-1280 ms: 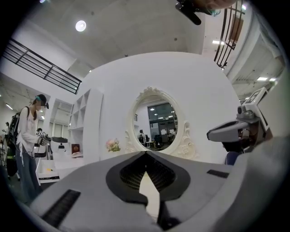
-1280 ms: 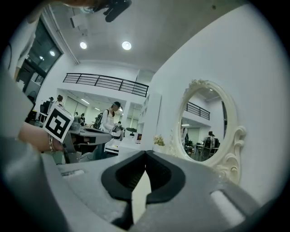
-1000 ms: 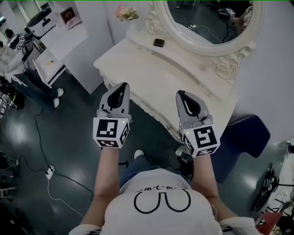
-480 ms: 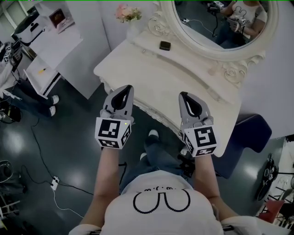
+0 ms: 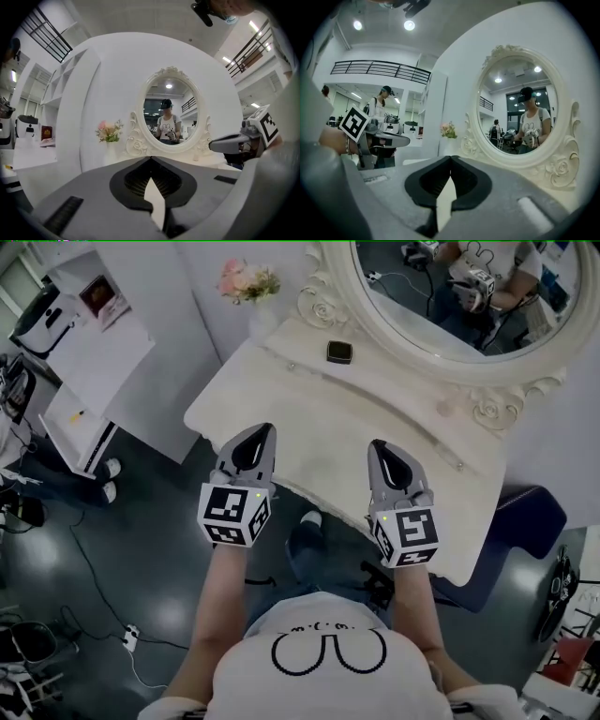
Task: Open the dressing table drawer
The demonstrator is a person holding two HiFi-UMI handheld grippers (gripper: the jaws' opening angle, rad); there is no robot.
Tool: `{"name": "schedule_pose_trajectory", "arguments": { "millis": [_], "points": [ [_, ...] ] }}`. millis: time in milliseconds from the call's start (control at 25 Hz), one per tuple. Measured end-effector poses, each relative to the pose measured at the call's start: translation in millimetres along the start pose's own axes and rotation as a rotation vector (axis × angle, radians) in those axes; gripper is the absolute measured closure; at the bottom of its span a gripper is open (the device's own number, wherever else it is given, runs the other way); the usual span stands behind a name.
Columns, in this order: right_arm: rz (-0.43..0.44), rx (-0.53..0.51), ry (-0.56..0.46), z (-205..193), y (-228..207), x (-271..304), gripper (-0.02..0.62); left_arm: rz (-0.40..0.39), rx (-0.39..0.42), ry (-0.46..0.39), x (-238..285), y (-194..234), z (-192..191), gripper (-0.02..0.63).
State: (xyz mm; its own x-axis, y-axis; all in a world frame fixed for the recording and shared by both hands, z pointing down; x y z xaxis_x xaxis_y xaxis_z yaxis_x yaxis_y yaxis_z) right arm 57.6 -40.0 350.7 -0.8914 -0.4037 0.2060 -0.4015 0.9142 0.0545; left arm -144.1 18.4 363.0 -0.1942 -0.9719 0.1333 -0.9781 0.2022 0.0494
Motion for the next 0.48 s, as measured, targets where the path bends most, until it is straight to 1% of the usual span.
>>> {"name": "schedule_pose_trajectory", "arguments": {
  "millis": [160, 240, 360, 480],
  "points": [
    [-0.019, 0.031, 0.023, -5.9, -26.1, 36.3, 0.598, -0.011, 0.011, 0.02, 55.7, 15.7, 4.4, 0.607],
    [-0.032, 0.051, 0.038, -11.1, -38.8, 50.7, 0.598, -0.013, 0.018, 0.05, 81.6, 23.0, 1.5, 0.607],
    [-0.052, 0.094, 0.056, -20.5, -56.6, 69.1, 0.598, -0.042, 0.005, 0.101, 116.3, 31.2, -5.7, 0.607],
    [-0.065, 0.13, 0.079, -31.5, -71.7, 86.0, 0.598, -0.063, 0.001, 0.129, 144.7, 35.8, -13.1, 0.607]
  ]
}}
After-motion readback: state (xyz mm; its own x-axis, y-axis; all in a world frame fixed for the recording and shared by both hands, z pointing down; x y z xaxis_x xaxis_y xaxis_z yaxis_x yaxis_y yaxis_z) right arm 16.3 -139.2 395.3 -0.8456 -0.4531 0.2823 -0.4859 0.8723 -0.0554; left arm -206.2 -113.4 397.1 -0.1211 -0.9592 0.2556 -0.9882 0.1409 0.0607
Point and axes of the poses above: the fingertips, and each gripper's own axes: x forward along the fingers, y to its left, z out of its top, the point moved 5 cm from there along -x, backward along the fingers, and after that the axes turned 15 degrees about z, right-handed, at the moved point
